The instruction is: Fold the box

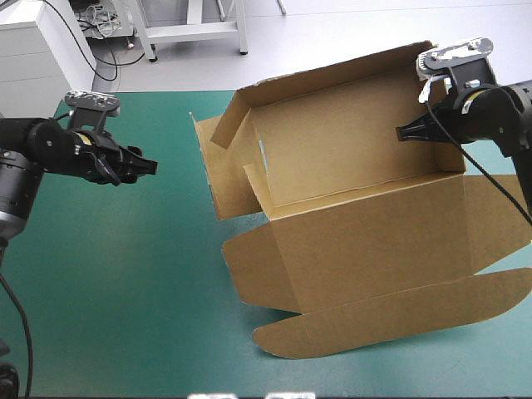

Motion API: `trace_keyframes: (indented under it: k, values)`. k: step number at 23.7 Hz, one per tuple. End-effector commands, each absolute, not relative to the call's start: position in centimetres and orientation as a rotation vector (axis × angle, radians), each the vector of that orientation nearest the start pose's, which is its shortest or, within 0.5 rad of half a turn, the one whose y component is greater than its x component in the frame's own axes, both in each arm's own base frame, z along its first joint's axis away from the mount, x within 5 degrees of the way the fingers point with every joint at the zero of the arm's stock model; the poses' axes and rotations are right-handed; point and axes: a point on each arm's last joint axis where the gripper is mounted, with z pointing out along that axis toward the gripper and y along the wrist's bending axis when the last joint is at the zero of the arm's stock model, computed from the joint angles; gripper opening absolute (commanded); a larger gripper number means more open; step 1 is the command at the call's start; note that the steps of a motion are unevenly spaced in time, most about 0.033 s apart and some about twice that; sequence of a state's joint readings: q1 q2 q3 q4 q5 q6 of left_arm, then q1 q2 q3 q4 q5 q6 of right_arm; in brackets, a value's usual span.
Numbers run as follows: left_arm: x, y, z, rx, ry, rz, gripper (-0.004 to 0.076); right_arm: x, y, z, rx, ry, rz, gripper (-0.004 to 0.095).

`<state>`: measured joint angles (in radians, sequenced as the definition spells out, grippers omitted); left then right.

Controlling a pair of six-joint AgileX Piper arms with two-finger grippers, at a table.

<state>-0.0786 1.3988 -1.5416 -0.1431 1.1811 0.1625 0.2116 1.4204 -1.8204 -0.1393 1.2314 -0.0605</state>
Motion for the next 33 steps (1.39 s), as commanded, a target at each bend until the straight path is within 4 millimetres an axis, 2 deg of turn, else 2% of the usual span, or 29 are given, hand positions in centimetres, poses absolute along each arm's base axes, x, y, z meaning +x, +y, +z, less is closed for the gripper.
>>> trace_keyframes:
  k: [1,4,6,12,16,17,20,23,26,30,33]
  values:
    - [28.7,-1.0,42.4,0.226,2.396,-0.322,0.0427,25.8,4.2,50.5,-0.269,2.167,-0.048,-0.0022]
    - [29.9,0.3,41.2,0.2,2.34,-0.466,0.0427,25.8,4.4,50.5,-0.271,2.168,-0.021,-0.0022]
    - [30.6,0.8,39.8,0.182,2.312,-0.527,0.0427,25.7,4.5,50.5,-0.272,2.169,-0.009,-0.0022]
    - [31.7,0.2,32.7,0.106,2.329,-0.69,0.0427,25.6,5.1,50.5,-0.279,2.169,0.082,-0.0022]
    - [31.5,-0.6,29.7,0.071,2.258,-0.851,0.0427,25.7,5.5,50.7,-0.289,2.148,0.144,-0.0022]
    - [31.2,-1.1,28.9,0.055,2.188,-0.931,0.0427,25.7,5.6,50.7,-0.296,2.14,0.15,-0.0022]
    - [30.9,-2.3,28.8,0.062,2.072,-1.077,0.0425,26.0,5.6,50.5,-0.297,2.149,0.15,-0.0022]
    - [30.7,-4.8,30.2,0.154,1.977,-1.207,0.0425,27.2,6.1,49.6,-0.315,2.179,0.173,-0.0022]
    - [30.5,-6.9,31.7,0.259,1.941,-1.241,0.0424,28.8,6.4,48.4,-0.328,2.22,0.167,-0.0022]
    - [29.6,-7.6,34.6,0.331,1.862,-1.279,0.0424,30.6,6.7,46.8,-0.337,2.271,0.15,-0.0021]
    - [29.3,-7.6,35.7,0.327,1.818,-1.294,0.0424,31.2,6.8,46.2,-0.344,2.288,0.152,-0.0021]
